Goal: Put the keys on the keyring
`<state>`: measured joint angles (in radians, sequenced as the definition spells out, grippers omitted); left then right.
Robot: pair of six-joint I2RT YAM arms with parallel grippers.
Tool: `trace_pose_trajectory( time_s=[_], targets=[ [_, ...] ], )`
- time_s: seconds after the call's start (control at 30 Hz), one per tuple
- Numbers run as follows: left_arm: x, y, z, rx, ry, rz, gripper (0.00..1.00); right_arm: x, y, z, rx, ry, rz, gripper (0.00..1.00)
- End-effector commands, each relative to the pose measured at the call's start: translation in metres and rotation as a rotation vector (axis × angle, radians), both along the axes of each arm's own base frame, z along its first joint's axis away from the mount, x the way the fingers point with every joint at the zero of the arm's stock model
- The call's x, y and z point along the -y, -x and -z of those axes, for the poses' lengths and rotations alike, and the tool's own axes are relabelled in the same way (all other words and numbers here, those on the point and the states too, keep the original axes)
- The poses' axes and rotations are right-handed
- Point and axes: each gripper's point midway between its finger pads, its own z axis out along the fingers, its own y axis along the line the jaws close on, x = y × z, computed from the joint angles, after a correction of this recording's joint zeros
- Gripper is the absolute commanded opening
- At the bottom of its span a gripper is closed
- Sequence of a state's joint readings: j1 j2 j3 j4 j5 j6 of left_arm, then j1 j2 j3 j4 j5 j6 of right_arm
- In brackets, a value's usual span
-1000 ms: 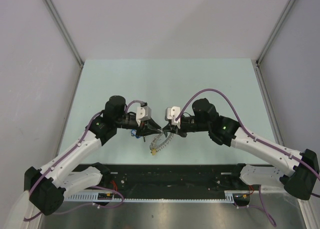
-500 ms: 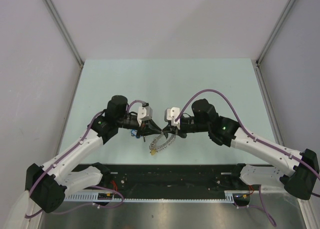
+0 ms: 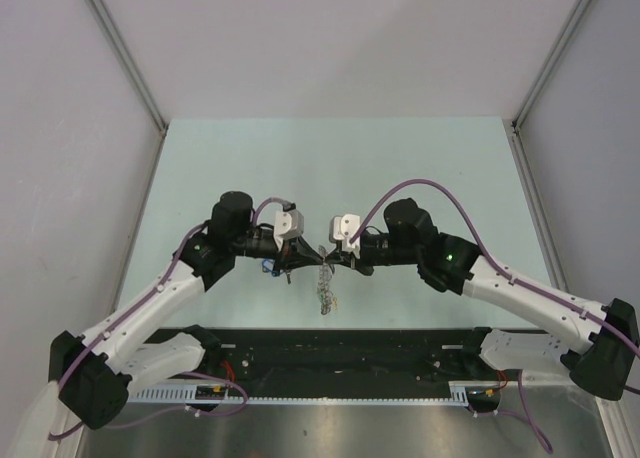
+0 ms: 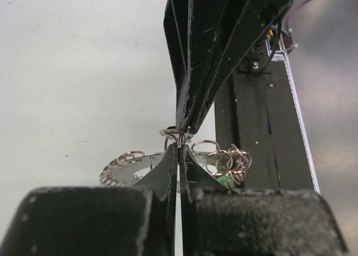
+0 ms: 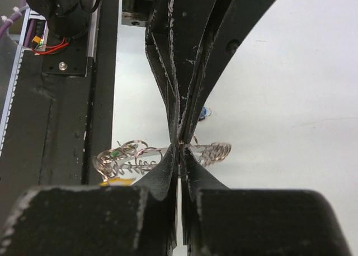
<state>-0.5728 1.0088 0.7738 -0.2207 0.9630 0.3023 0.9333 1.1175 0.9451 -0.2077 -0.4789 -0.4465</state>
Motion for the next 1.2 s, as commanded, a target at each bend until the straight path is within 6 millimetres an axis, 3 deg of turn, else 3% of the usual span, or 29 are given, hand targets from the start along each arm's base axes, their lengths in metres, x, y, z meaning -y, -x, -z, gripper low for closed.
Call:
trace_pose_trajectory(
  time_s=[0.0,0.27,0.47,0.77,0.87,0.93,0.97,1.07,1.17],
  targets=[
    [-0.003,-0.010,-0.035,0.071,0.101,-0.087,0.00,0.001,-0.005,-0.046,0.080,-0.091,0.036,0.00],
    [-0.012,-0.017,-0.060,0.096,0.201,-0.144,0.00,0.004,-0.011,-0.031,0.074,-0.070,0.075,0.00],
    [-0.013,-0.020,-0.066,0.069,0.247,-0.159,0.01,-0.004,-0.009,-0.021,0.055,-0.089,0.051,0.00],
    [-0.010,-0.024,-0.061,0.029,0.258,-0.176,0.00,-0.015,-0.010,-0.015,0.037,-0.115,0.041,0.00],
    [-0.011,-0.026,-0.056,0.034,0.238,-0.180,0.00,-0.014,-0.015,-0.025,0.071,-0.143,0.061,0.00],
    [-0.012,-0.028,-0.058,0.057,0.223,-0.186,0.07,-0.013,-0.015,-0.029,0.088,-0.151,0.063,0.00],
    [-0.014,-0.028,-0.053,0.075,0.195,-0.187,0.17,-0.012,-0.015,-0.031,0.097,-0.154,0.063,0.00],
    [-0.019,-0.029,-0.050,0.118,0.149,-0.188,0.30,-0.011,-0.015,-0.032,0.117,-0.149,0.060,0.00],
    [-0.021,-0.027,-0.046,0.134,0.114,-0.173,0.40,-0.010,-0.015,-0.034,0.136,-0.146,0.052,0.00]
  ],
)
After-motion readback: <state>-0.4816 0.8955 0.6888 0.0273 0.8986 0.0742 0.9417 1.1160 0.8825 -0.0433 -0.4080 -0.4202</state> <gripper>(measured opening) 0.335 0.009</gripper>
